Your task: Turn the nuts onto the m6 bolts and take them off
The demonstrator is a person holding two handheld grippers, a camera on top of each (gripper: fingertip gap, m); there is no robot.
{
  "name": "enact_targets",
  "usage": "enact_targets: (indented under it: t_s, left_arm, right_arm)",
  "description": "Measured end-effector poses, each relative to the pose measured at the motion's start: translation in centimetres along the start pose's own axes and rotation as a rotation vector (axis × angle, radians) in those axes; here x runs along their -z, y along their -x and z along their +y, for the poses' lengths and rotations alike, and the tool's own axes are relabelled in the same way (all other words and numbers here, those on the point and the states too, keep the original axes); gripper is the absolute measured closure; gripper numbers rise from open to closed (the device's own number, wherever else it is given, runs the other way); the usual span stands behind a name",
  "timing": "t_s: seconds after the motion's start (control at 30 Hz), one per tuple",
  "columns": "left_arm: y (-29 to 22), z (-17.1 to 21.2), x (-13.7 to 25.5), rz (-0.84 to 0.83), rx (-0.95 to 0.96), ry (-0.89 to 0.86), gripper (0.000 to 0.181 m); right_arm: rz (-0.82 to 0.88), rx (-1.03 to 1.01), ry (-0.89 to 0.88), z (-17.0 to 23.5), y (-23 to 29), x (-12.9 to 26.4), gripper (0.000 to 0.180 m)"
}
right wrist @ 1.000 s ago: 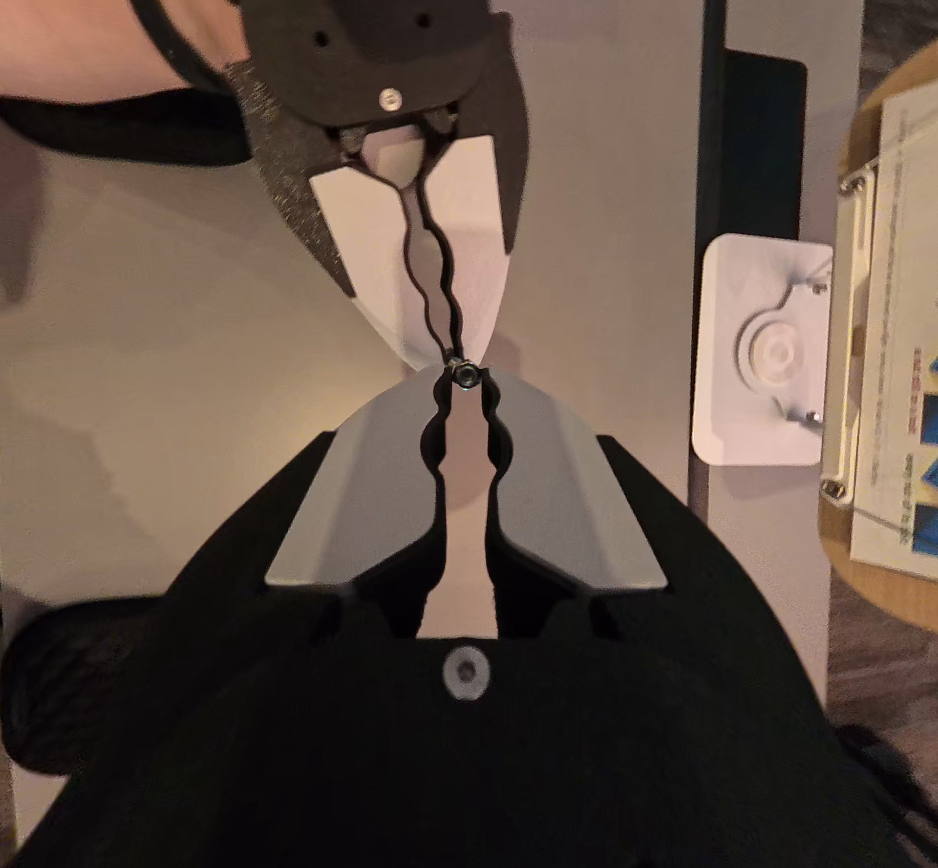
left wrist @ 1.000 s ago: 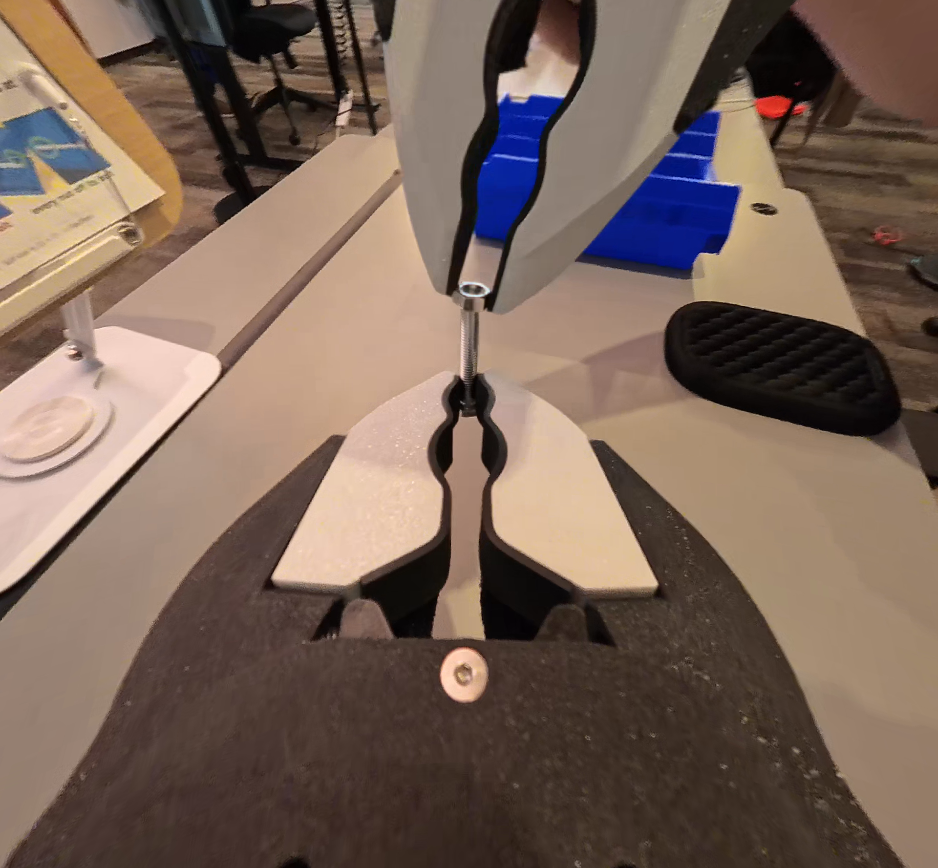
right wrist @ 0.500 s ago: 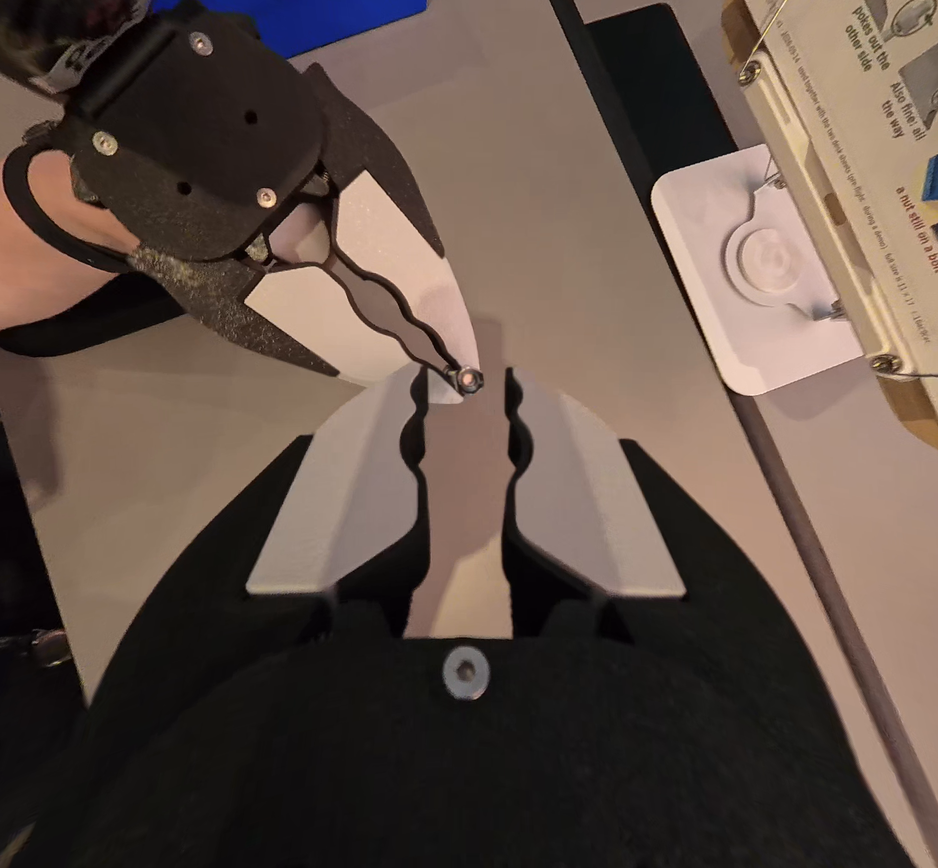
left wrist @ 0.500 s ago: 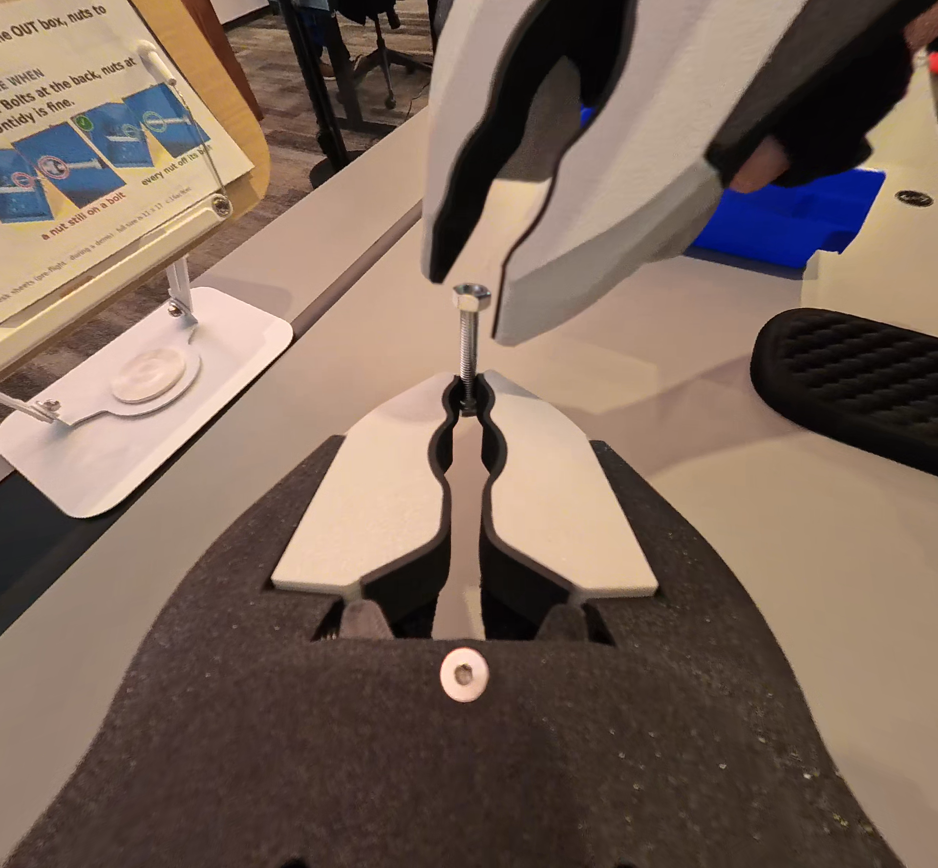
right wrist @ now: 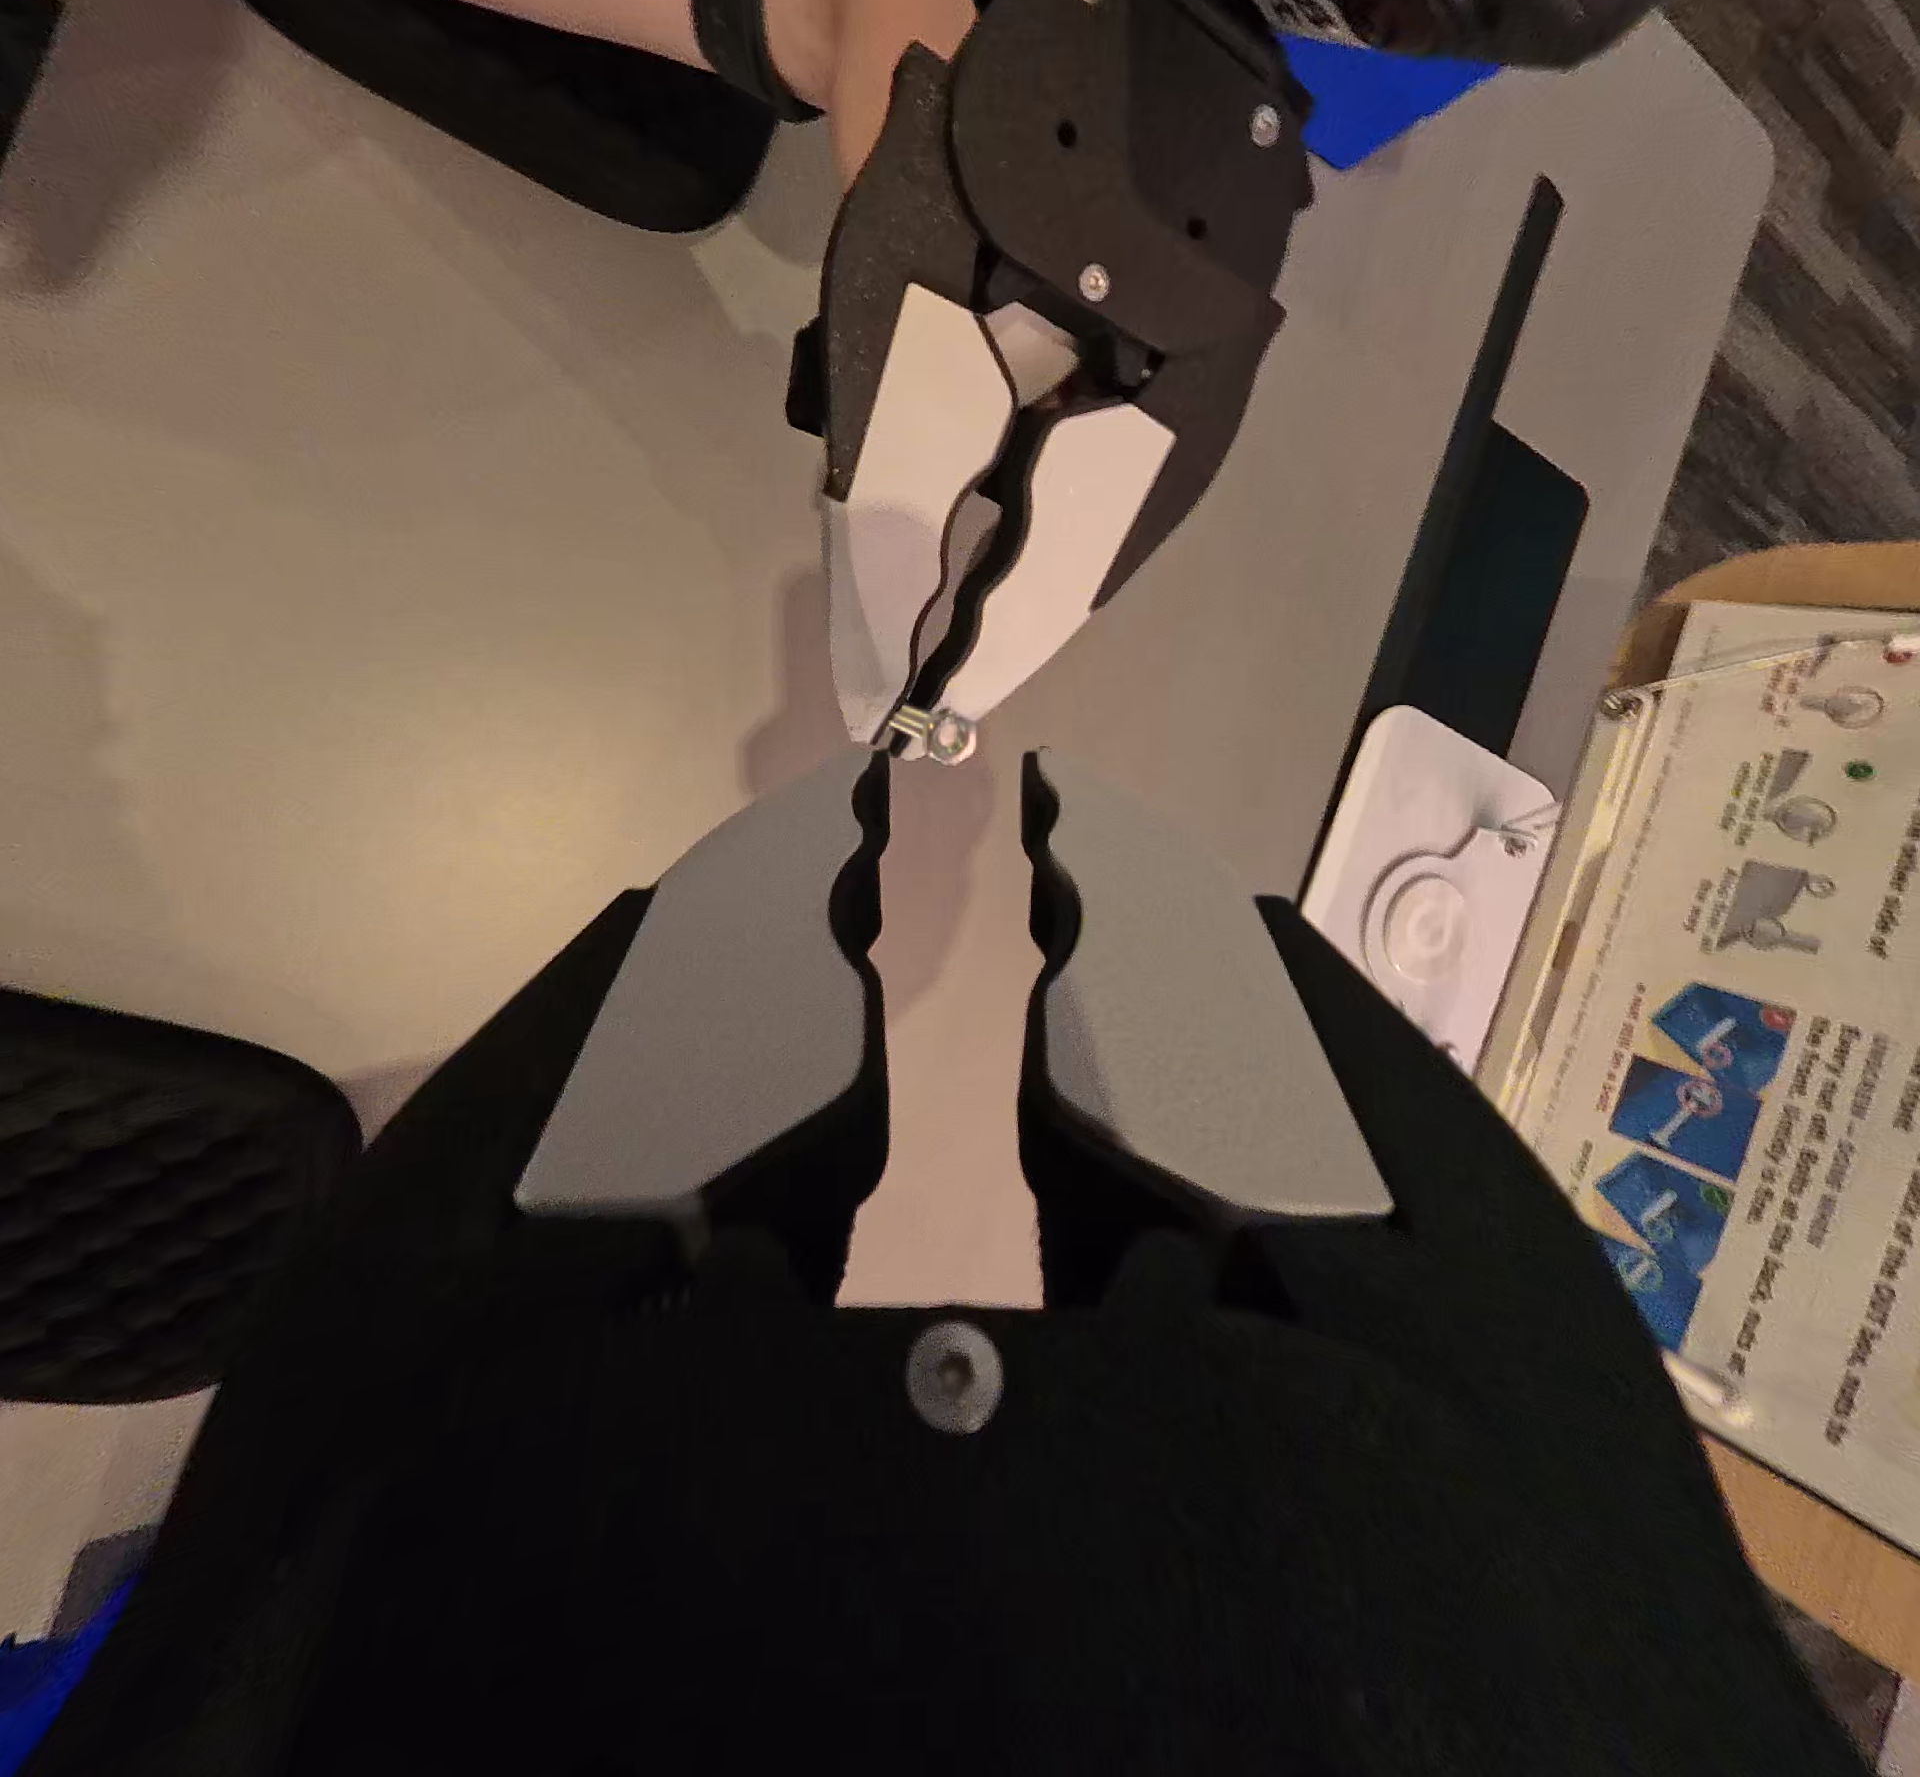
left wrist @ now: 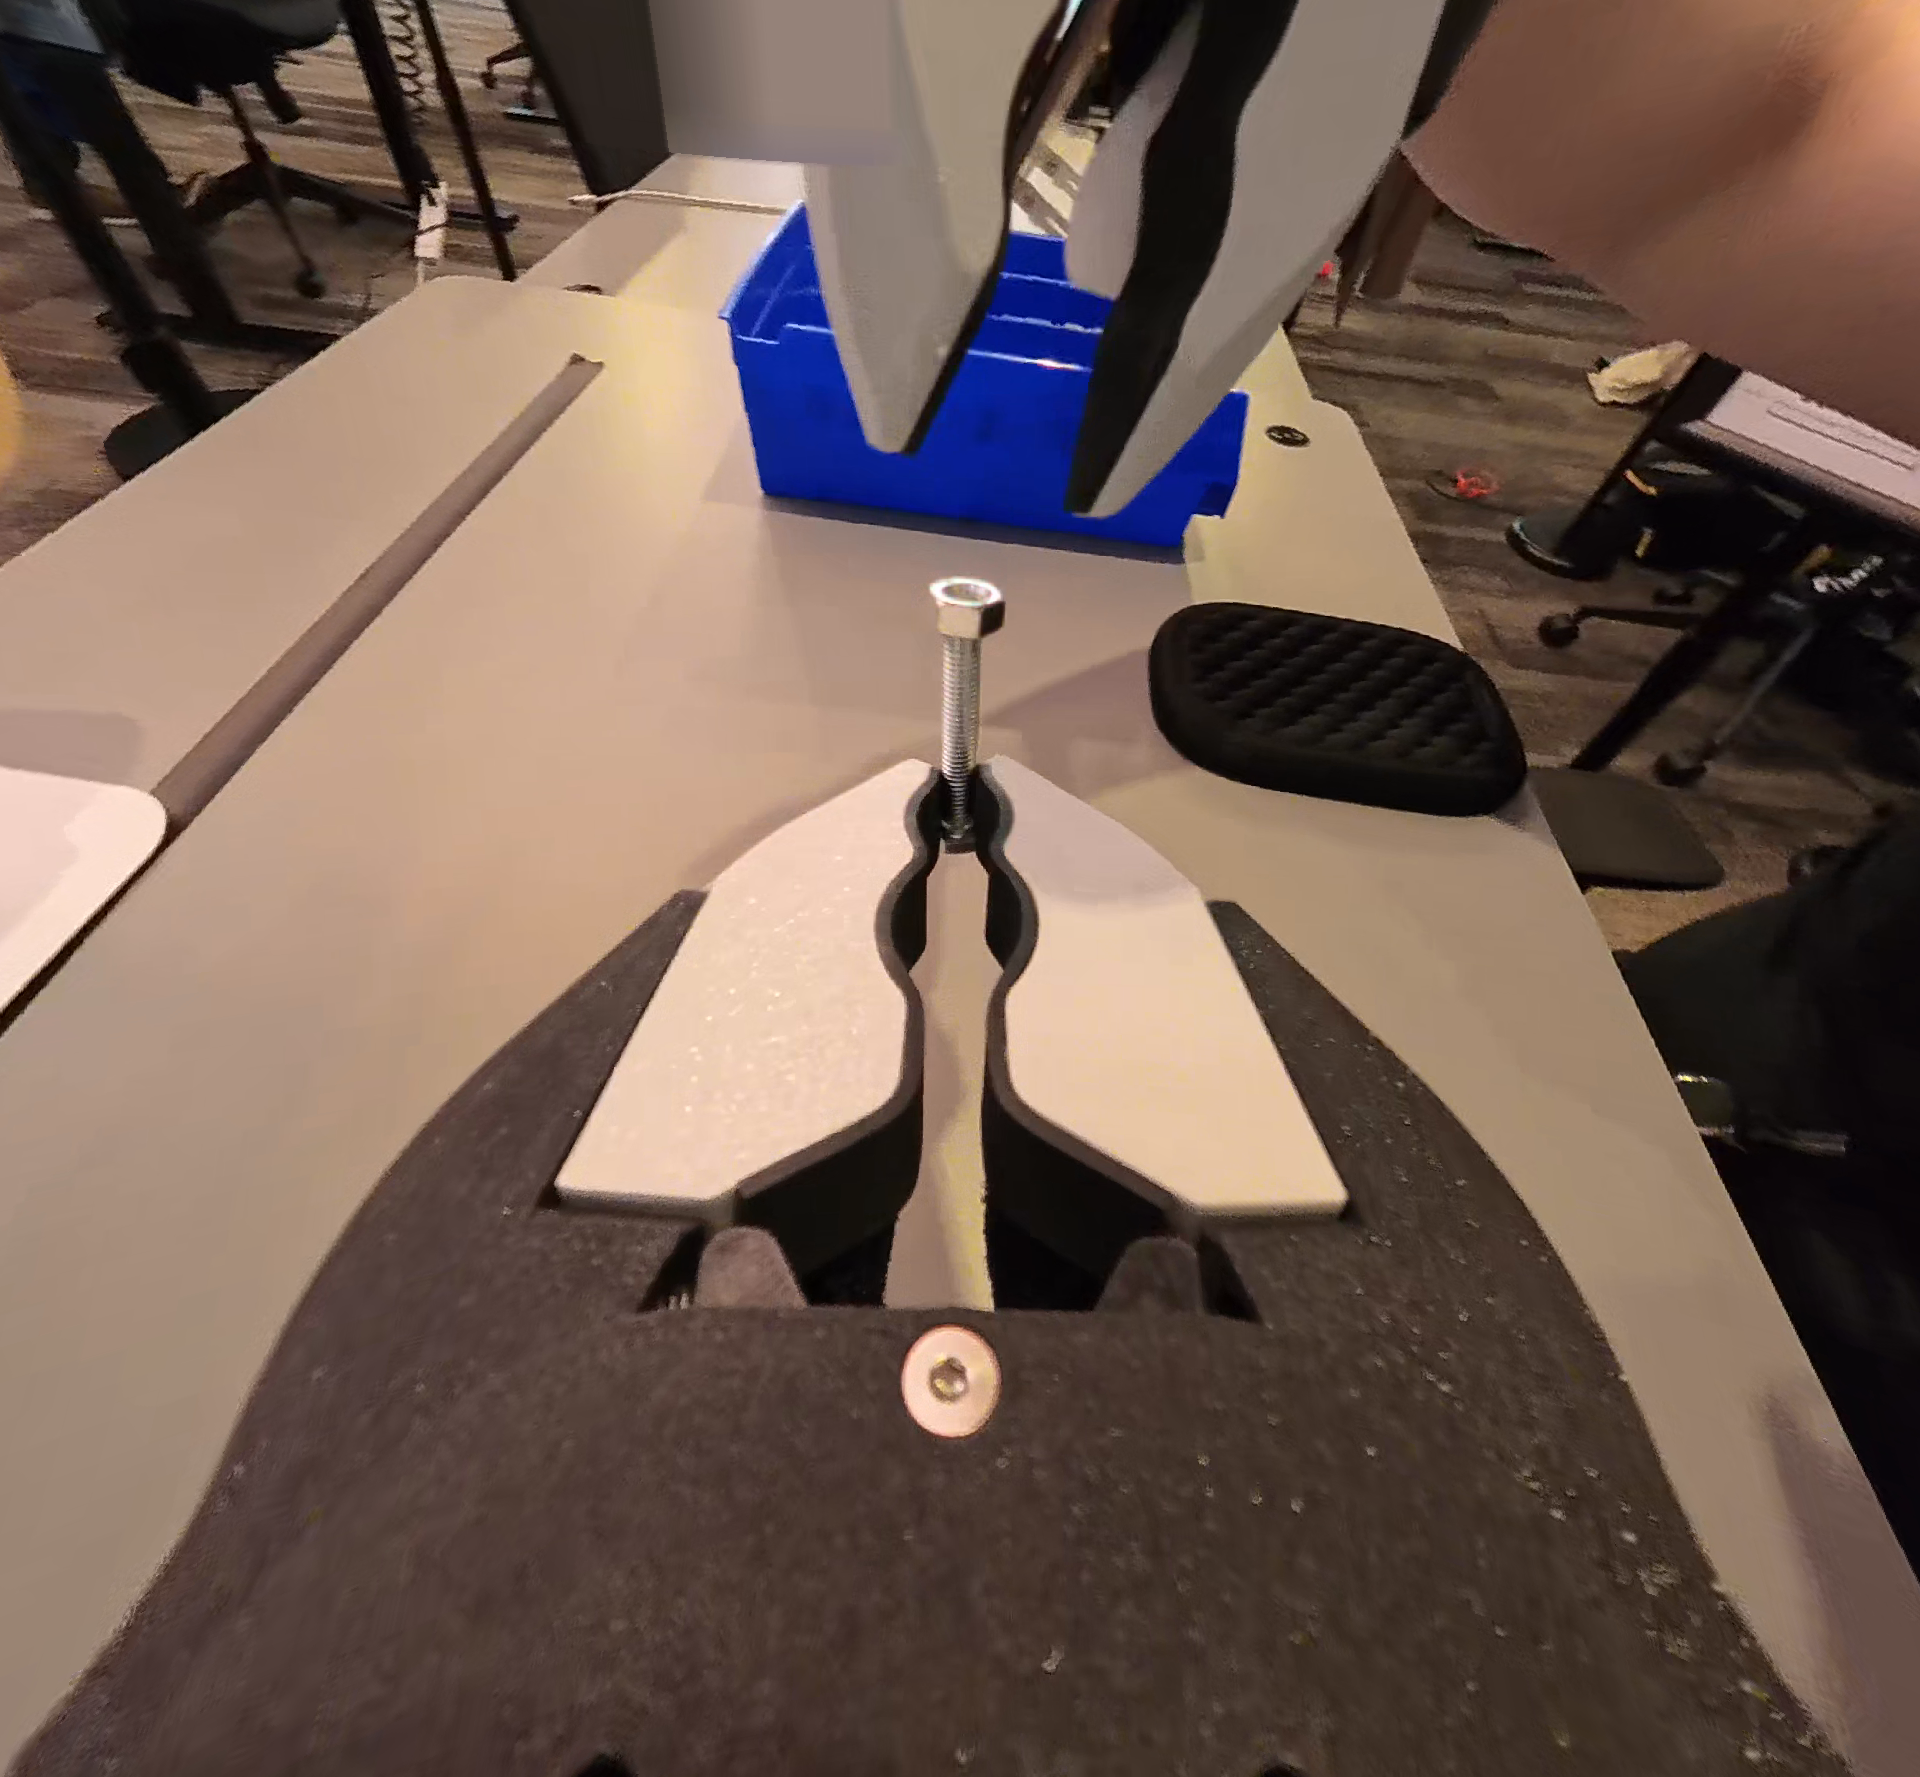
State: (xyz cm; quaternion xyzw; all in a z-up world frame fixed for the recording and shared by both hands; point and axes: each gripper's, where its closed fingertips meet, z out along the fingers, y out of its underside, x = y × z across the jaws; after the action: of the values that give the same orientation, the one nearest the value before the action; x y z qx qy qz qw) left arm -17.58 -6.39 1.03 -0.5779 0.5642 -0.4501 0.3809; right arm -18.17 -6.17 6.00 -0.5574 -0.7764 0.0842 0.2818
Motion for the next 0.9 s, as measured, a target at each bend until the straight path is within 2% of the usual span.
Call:
enact_targets:
  t_s: [0.23,0.47,0.6,0.9]
  left_arm:
    - [-1.3,-0.2,-0.3,0.056,-0.032,0.000,0.176]
    - [-1.8,-0.3,-0.4,0.074,-0.044,0.004,0.176]
    - [-2.0,-0.2,-0.6,0.072,-0.054,0.014,0.176]
    - [-0.3,0.0,-0.8,-0.049,-0.030,0.059,0.176]
  right_arm:
    - [-0.062,0.046,0.003,-0.4,1.2,-0.3,0.163]
    - [-0.091,0.043,0.039,0.0,1.8,-0.9,0.161]
    - [-0.109,0.030,0.027,-0.2,2.1,-0.9,0.170]
    - [-0.064,-0.202,0.058,0.7,0.9,-1.4,0.170]
